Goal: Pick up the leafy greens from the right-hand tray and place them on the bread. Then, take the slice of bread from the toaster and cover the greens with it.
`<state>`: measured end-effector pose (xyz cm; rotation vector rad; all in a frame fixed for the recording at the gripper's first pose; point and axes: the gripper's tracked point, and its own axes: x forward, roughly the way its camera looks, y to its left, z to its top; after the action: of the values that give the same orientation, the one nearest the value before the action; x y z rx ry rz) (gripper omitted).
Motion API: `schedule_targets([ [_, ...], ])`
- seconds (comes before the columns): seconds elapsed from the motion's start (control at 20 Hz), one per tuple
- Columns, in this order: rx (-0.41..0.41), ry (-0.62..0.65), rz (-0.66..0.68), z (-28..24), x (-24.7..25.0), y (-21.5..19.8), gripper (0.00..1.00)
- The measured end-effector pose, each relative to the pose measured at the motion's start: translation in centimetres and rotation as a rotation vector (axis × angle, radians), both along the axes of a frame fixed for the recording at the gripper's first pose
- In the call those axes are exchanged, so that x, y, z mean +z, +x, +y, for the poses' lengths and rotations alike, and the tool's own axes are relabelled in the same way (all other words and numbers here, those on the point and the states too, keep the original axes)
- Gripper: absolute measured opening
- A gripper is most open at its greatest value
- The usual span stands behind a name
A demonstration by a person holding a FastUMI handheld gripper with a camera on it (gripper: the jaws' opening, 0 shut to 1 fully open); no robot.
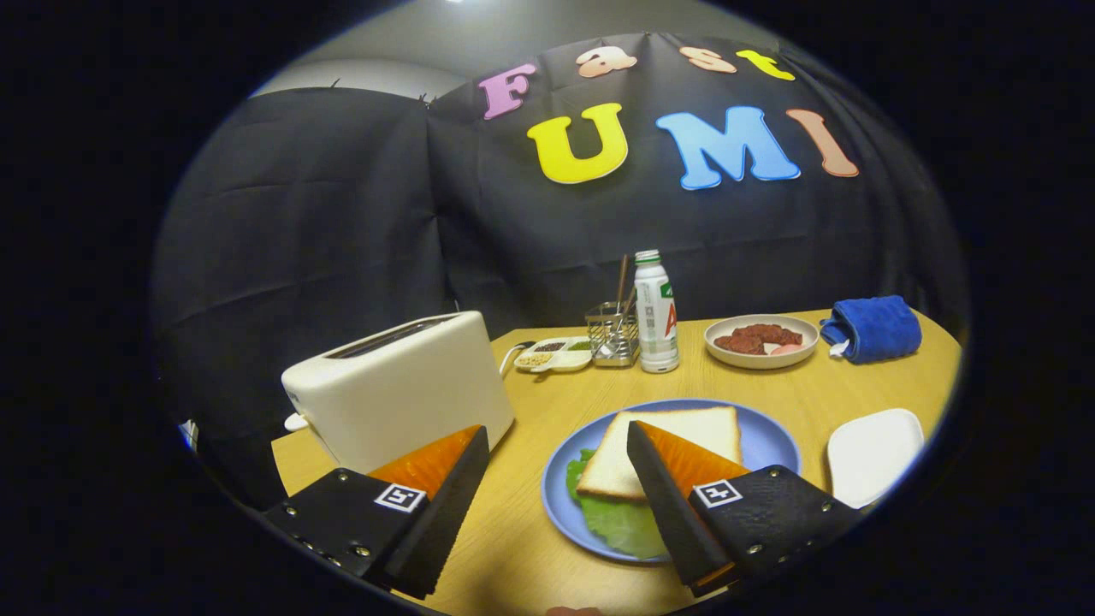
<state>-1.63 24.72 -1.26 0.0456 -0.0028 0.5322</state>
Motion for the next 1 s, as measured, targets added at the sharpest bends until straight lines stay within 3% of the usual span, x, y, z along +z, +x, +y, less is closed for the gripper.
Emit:
schedule_targets([
  [0.5, -0.399, 0.002, -0.263, -20.5, 11.1, 1.2, 0.98],
  [0.65, -0.425, 0.027, -0.278, -22.9, 12.1, 0.9, 0.98],
  [1.0, -0.37, 0.051, -0.259, -25.4, 12.2, 0.2, 0.98],
])
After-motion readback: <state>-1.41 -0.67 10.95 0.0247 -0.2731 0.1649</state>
